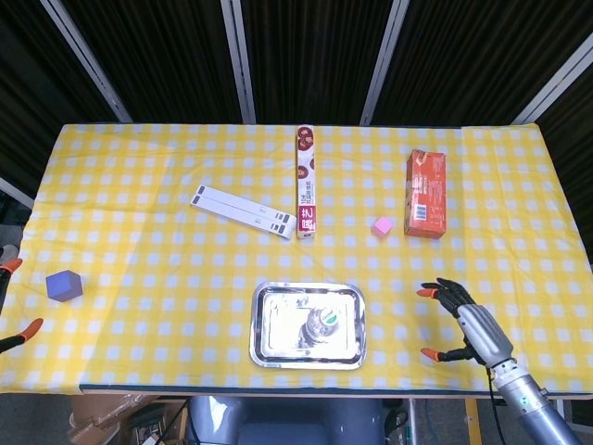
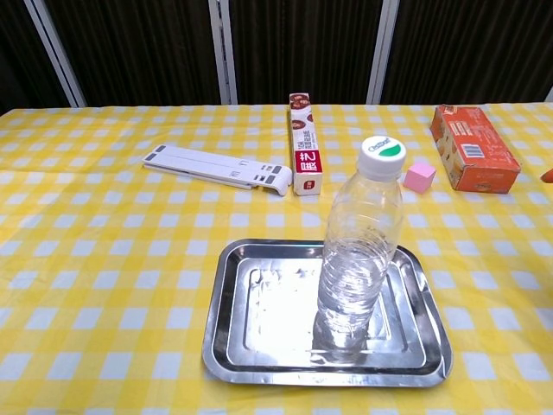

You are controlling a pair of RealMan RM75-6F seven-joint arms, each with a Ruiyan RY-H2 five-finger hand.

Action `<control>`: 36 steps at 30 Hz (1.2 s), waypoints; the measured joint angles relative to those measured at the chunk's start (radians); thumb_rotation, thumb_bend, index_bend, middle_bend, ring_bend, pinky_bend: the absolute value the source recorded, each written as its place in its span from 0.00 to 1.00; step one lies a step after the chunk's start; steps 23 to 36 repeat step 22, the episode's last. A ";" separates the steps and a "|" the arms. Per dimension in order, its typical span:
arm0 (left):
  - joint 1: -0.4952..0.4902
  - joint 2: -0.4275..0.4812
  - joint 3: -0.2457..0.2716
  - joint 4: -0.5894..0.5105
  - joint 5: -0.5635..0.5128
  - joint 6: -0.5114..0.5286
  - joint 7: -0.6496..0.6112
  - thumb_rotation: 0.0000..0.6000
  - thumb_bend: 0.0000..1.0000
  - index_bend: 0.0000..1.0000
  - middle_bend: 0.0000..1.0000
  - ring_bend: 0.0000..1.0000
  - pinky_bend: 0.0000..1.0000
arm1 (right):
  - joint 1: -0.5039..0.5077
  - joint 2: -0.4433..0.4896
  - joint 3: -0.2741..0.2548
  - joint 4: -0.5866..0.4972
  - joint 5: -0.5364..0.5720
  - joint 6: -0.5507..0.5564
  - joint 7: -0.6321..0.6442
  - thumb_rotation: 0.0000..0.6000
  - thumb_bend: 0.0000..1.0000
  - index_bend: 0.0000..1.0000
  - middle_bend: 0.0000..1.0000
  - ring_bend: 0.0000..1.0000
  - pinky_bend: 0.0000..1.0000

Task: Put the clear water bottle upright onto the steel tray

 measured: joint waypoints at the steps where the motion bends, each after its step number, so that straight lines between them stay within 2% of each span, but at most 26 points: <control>1: 0.000 -0.001 0.000 0.000 0.000 0.000 0.002 1.00 0.21 0.13 0.00 0.00 0.00 | -0.014 -0.012 0.004 0.016 0.009 0.023 -0.084 1.00 0.05 0.21 0.15 0.02 0.00; 3: 0.000 -0.002 -0.001 0.000 -0.001 0.002 0.003 1.00 0.21 0.13 0.00 0.00 0.00 | -0.049 -0.042 0.017 0.059 0.033 0.082 -0.265 1.00 0.05 0.18 0.15 0.02 0.00; 6: 0.000 -0.003 -0.003 0.001 -0.002 0.004 0.003 1.00 0.21 0.13 0.00 0.00 0.00 | -0.101 -0.094 0.039 0.138 0.071 0.176 -0.454 1.00 0.05 0.15 0.15 0.02 0.00; 9: 0.000 -0.004 -0.005 0.003 -0.005 0.007 0.005 1.00 0.21 0.13 0.00 0.00 0.00 | -0.141 -0.142 0.063 0.225 0.107 0.256 -0.548 1.00 0.05 0.13 0.13 0.01 0.00; 13: -0.002 -0.010 0.000 0.002 0.007 0.005 0.025 1.00 0.21 0.13 0.00 0.00 0.00 | -0.168 -0.157 0.082 0.244 0.129 0.295 -0.586 1.00 0.05 0.12 0.10 0.00 0.00; 18: -0.006 -0.016 0.007 0.002 0.021 0.003 0.039 1.00 0.21 0.13 0.00 0.00 0.00 | -0.193 -0.139 0.084 0.158 0.133 0.322 -0.614 1.00 0.05 0.12 0.10 0.00 0.00; 22: -0.010 -0.016 0.007 0.002 0.009 -0.012 0.046 1.00 0.21 0.13 0.00 0.00 0.00 | -0.201 -0.115 0.077 0.102 0.136 0.315 -0.633 1.00 0.05 0.05 0.09 0.00 0.00; 36: -0.010 -0.016 0.007 0.002 0.009 -0.012 0.046 1.00 0.21 0.13 0.00 0.00 0.00 | -0.201 -0.115 0.077 0.102 0.136 0.315 -0.633 1.00 0.05 0.05 0.09 0.00 0.00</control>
